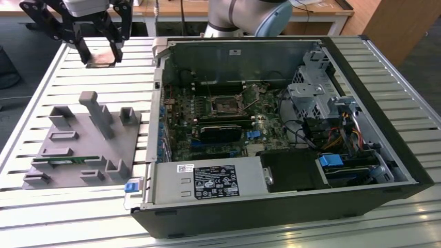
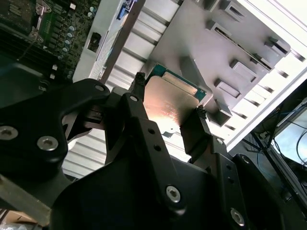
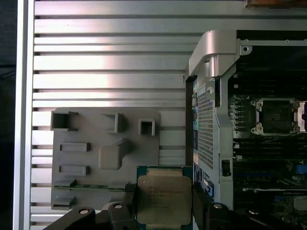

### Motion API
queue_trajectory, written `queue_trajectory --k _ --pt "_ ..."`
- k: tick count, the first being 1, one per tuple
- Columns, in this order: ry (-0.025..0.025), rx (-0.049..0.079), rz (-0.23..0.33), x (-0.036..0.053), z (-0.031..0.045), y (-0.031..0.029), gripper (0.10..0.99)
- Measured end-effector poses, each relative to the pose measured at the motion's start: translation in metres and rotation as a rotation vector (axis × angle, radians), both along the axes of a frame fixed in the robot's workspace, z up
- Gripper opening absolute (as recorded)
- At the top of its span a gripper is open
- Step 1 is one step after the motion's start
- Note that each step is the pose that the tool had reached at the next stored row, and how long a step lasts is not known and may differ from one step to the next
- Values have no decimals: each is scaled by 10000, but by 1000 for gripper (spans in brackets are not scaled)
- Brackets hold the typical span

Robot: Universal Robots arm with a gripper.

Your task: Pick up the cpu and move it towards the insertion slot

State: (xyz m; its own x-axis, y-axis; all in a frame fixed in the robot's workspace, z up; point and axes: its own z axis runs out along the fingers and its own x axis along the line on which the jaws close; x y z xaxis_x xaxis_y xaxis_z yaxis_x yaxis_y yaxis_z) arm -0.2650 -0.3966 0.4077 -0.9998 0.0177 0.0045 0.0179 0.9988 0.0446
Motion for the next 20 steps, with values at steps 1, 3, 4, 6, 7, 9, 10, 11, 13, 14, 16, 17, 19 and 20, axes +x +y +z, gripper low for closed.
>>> queue_trajectory --k 1,3,4,6,7,9,10,11,13,14,16,17,19,20 --pt "0 0 0 12 0 0 545" --pt "0 0 -1 36 0 1 545" --pt "1 0 -1 49 0 1 545" --pt "0 0 0 74 0 2 545" --pt "0 0 -1 87 0 2 545" --pt "0 0 0 109 0 2 545" --pt "-1 1 0 120 -1 2 545" --pt "0 0 0 130 0 3 545" --pt "0 0 0 149 0 2 545" --pt "-1 1 0 158 -1 2 545" --pt "0 0 0 175 0 3 545" --pt "0 0 -1 183 0 3 545" --pt "0 0 0 203 0 3 545" --pt "0 0 0 215 -1 3 545"
